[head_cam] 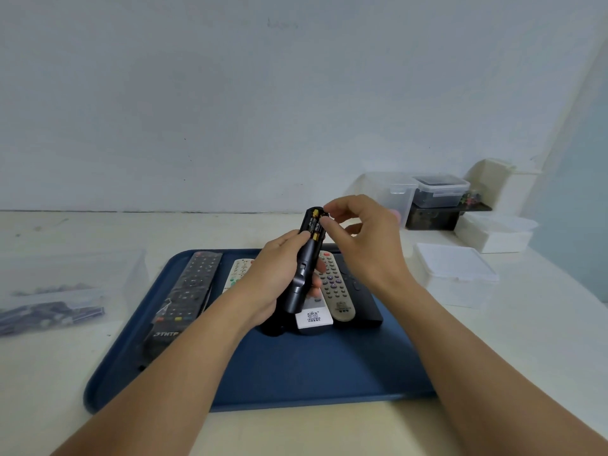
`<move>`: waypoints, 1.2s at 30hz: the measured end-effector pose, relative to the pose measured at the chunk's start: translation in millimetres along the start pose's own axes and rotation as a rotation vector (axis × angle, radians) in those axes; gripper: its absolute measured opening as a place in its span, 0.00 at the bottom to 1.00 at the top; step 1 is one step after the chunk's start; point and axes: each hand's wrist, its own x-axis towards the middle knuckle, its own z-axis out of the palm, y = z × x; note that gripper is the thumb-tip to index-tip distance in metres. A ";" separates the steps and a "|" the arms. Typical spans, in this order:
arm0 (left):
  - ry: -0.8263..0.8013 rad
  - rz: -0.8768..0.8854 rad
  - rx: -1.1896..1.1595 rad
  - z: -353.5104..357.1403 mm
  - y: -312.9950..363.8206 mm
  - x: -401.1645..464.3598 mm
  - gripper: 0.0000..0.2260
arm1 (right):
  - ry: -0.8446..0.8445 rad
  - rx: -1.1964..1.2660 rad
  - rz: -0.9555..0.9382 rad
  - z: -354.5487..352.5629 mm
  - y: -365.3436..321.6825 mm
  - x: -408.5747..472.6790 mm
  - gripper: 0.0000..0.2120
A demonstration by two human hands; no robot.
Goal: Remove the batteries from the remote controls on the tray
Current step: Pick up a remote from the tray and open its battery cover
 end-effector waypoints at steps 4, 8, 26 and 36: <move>-0.017 0.055 0.066 3.4 -2.0 -0.3 0.10 | 0.003 -0.014 0.009 2.6 5.6 1.8 0.03; 0.020 0.112 0.194 5.1 -5.8 -1.5 0.11 | 0.024 0.007 0.020 7.0 7.2 1.4 0.05; 0.164 0.326 0.492 11.8 -10.9 -4.1 0.12 | 0.095 0.004 -0.006 15.0 -3.0 -2.4 0.07; 0.213 0.389 0.540 9.4 -13.2 -2.7 0.12 | 0.083 -0.060 -0.090 17.6 -0.7 -0.8 0.06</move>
